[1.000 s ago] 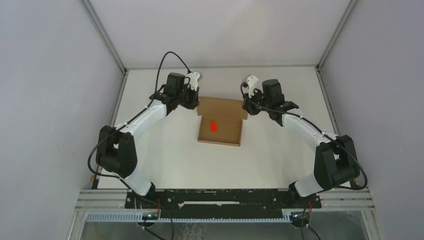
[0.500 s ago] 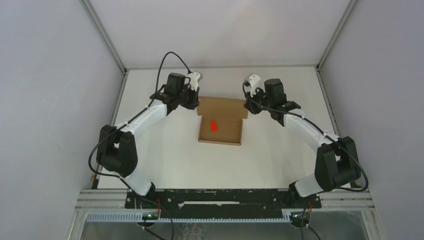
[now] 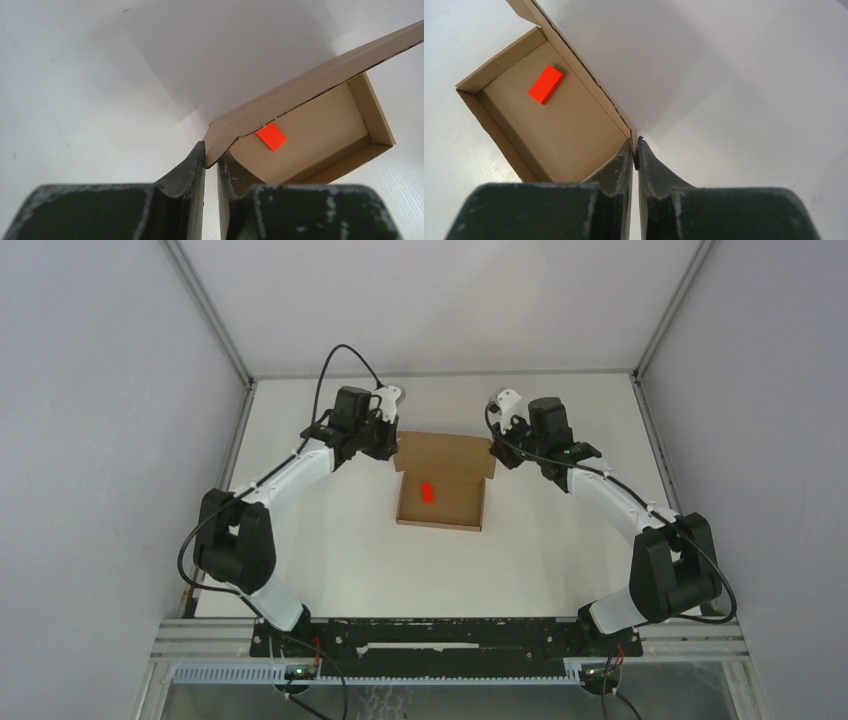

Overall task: Fold the paper box
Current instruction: Close the paper box at the center of the board.

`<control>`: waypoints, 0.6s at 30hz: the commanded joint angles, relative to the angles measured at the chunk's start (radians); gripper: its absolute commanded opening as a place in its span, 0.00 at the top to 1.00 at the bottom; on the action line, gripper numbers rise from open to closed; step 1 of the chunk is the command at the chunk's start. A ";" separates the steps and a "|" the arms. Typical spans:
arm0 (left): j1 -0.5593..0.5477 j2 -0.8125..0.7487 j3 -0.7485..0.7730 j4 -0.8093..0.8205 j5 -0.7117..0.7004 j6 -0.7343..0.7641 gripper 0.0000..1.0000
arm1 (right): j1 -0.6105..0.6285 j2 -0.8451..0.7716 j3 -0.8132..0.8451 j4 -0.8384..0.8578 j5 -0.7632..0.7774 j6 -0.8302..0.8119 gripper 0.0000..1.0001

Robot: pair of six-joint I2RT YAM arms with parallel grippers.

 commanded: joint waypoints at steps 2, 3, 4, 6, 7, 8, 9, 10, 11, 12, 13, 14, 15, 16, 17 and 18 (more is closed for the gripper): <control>-0.009 -0.002 0.075 0.003 0.011 0.010 0.83 | 0.010 -0.021 0.003 0.027 -0.015 0.006 0.89; -0.010 -0.003 0.077 0.003 0.012 0.010 0.83 | 0.012 -0.022 0.002 0.030 -0.014 0.006 0.89; -0.011 -0.001 0.079 0.002 0.012 0.010 0.83 | 0.012 -0.023 0.002 0.033 -0.014 0.006 0.89; -0.018 0.002 0.085 0.003 0.004 0.006 0.84 | 0.015 -0.022 0.007 0.028 -0.009 0.009 0.91; -0.025 0.006 0.088 0.003 0.000 0.004 0.84 | 0.019 -0.021 0.010 0.024 -0.004 0.011 0.92; -0.029 0.007 0.090 0.001 -0.004 0.003 0.84 | 0.022 -0.019 0.012 0.021 0.002 0.012 0.92; -0.036 0.009 0.093 0.001 -0.012 -0.001 0.84 | 0.026 -0.019 0.015 0.018 0.006 0.014 0.93; -0.043 0.012 0.095 0.000 -0.019 -0.003 0.84 | 0.029 -0.018 0.014 0.017 0.013 0.014 0.93; -0.049 0.014 0.096 -0.001 -0.027 -0.003 0.84 | 0.032 -0.018 0.014 0.017 0.020 0.018 0.93; -0.054 0.016 0.097 -0.003 -0.035 -0.005 0.84 | 0.035 -0.019 0.015 0.015 0.028 0.022 0.94; -0.057 0.018 0.097 -0.004 -0.040 -0.008 0.84 | 0.038 -0.020 0.015 0.013 0.035 0.024 0.94; -0.058 0.018 0.096 -0.005 -0.042 -0.009 0.84 | 0.039 -0.020 0.016 0.014 0.044 0.030 0.95; -0.059 0.018 0.094 -0.006 -0.045 -0.010 0.84 | 0.040 -0.022 0.015 0.013 0.052 0.036 0.95; -0.060 0.016 0.093 -0.006 -0.047 -0.012 0.84 | 0.040 -0.024 0.016 0.014 0.061 0.046 0.96; -0.060 0.013 0.090 -0.006 -0.048 -0.013 0.84 | 0.043 -0.026 0.015 0.012 0.067 0.053 0.97; -0.060 0.010 0.088 -0.006 -0.049 -0.014 0.84 | 0.043 -0.027 0.015 0.014 0.072 0.062 0.98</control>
